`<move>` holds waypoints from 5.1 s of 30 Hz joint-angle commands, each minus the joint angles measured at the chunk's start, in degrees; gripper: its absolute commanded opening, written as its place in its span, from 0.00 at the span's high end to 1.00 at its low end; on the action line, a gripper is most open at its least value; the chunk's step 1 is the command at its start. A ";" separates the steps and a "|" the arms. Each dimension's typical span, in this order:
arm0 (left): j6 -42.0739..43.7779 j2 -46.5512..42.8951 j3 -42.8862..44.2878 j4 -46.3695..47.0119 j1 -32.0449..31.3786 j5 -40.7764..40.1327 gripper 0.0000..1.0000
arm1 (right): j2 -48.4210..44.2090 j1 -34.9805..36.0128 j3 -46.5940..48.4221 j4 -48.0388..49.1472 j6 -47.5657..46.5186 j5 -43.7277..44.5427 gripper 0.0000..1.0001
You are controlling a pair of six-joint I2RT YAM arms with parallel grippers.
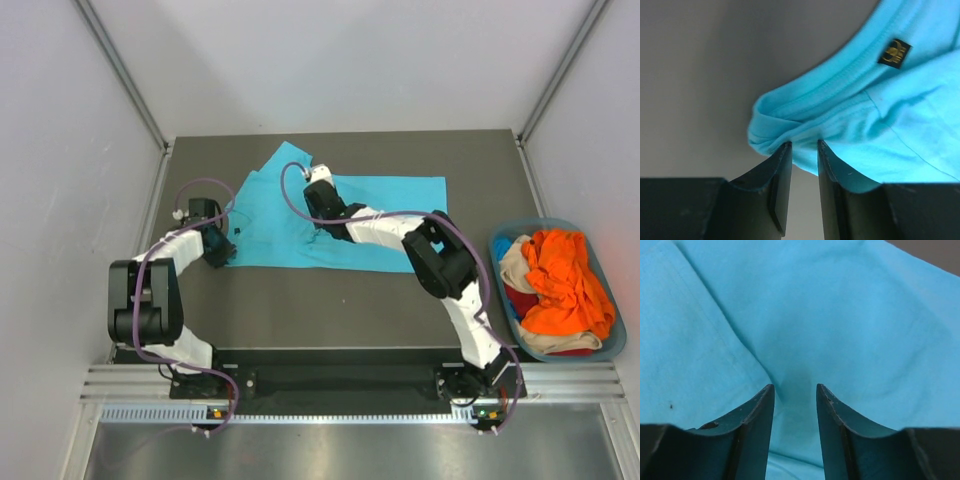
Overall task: Fold and stack the t-shirts
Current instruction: Fold the tshirt
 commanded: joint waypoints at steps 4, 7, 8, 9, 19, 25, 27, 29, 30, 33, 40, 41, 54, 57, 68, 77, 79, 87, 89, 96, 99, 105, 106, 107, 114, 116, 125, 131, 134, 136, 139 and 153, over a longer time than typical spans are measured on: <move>1.24 -0.81 1.52 -6.99 0.79 -12.06 0.66 | -12.15 -2.27 -1.80 -4.06 2.55 -3.09 0.63; 1.42 -1.16 2.48 -8.75 1.32 -13.99 0.66 | -17.51 -2.80 -5.82 -8.55 4.57 -5.11 0.66; 1.33 -2.29 2.75 -9.02 1.32 -14.00 0.66 | -21.09 -2.98 -7.59 -9.52 5.88 -5.29 0.66; 1.24 -3.00 3.01 -9.54 1.32 -13.48 0.66 | -22.96 -3.41 -9.43 -11.18 6.76 -5.55 0.67; 2.12 -11.27 1.45 0.09 0.88 9.70 0.58 | -40.11 -11.42 -30.27 -16.03 11.87 -12.41 0.66; -0.08 -4.16 2.48 3.64 -0.70 14.23 0.60 | -37.74 -12.30 -33.61 -15.42 9.33 -13.91 0.76; 0.28 -1.43 3.10 0.57 -0.70 9.68 0.60 | -37.57 -12.91 -35.20 -14.28 8.88 -12.59 0.78; -0.16 0.93 4.07 -2.24 -0.53 5.45 0.60 | -37.04 -13.70 -37.48 -13.75 8.71 -12.59 0.79; -0.42 1.56 4.33 -3.38 -0.61 3.51 0.60 | -36.86 -14.22 -38.27 -13.14 8.71 -11.98 0.80; -1.22 2.01 3.46 -5.32 -0.53 -2.39 0.60 | -36.16 -14.67 -42.04 -12.25 8.88 -10.22 0.80; -3.06 -1.07 0.64 -5.59 -0.53 -5.29 0.61 | -38.01 -14.84 -45.32 -12.50 11.07 -6.27 0.78; -3.15 -1.33 0.73 -6.46 -0.61 -5.99 0.61 | -37.22 -14.84 -44.53 -13.73 11.51 -5.74 0.78; 2.65 -3.28 16.44 11.25 -0.44 10.60 0.47 | -41.36 -24.85 -24.95 -17.35 3.97 -23.37 0.61; 4.31 4.62 20.49 15.05 0.26 13.59 0.48 | -35.74 -30.13 -18.71 -15.16 2.03 -32.76 0.57; 9.50 34.77 48.52 17.88 2.55 23.80 0.47 | -12.53 -42.87 2.40 -16.28 0.01 -46.16 0.53; 10.04 53.15 72.26 11.64 2.46 24.84 0.45 | -3.21 -47.71 8.82 -18.31 -2.90 -47.03 0.48; 9.16 55.26 74.64 11.37 2.20 26.51 0.45 | -0.41 -48.76 10.84 -19.89 -3.16 -47.65 0.47; 12.14 55.79 73.59 9.97 1.32 24.76 0.46 | 5.06 -50.44 18.76 -21.92 -4.21 -47.83 0.47; 12.58 56.06 73.68 8.57 1.32 24.33 0.46 | 6.29 -50.62 20.08 -22.01 -4.48 -47.92 0.48; 17.14 55.27 73.24 5.57 1.32 20.45 0.49 | 12.09 -50.70 26.32 -26.22 -6.67 -49.85 0.54; 19.16 54.74 72.63 6.27 1.23 22.56 0.49 | 12.62 -51.23 26.23 -25.96 -6.68 -51.87 0.58; 21.37 54.04 71.13 6.19 1.15 25.99 0.52 | 13.15 -51.50 26.23 -25.26 -6.59 -53.63 0.67; 21.46 53.86 70.78 6.19 1.23 25.91 0.52 | 13.15 -51.58 26.32 -25.17 -6.59 -53.63 0.69; 21.81 53.69 70.61 6.27 1.23 25.73 0.53 | 13.23 -51.58 26.23 -25.00 -6.59 -53.63 0.71; 22.78 54.65 71.92 6.80 1.15 26.34 0.73 | 14.11 -51.58 26.49 -22.98 -5.62 -54.51 0.88; 22.78 55.09 72.53 7.15 0.97 26.34 0.81 | 14.03 -51.58 26.50 -22.62 -5.01 -54.69 0.94; 27.34 54.74 73.86 8.39 -1.22 26.70 0.58 | 12.45 -51.67 25.44 -20.51 -3.25 -54.95 0.96; 30.06 54.82 73.15 6.89 -2.28 24.50 0.54 | 12.18 -51.67 25.44 -20.42 -3.51 -54.95 0.95; 32.26 55.00 73.77 4.87 -3.94 20.38 0.56 | 12.18 -51.67 25.44 -20.60 -3.60 -54.86 0.96; 32.53 55.26 74.03 4.43 -4.39 18.53 0.57 | 12.18 -51.67 25.27 -20.34 -3.60 -54.86 0.96; 32.27 55.79 75.35 3.90 -4.57 16.86 0.70 | 12.09 -51.67 25.00 -19.55 -3.51 -54.95 0.97; 27.70 48.24 72.91 7.93 -4.66 13.61 1.00 | 0.07 -51.76 7.19 3.11 -7.55 -54.69 1.00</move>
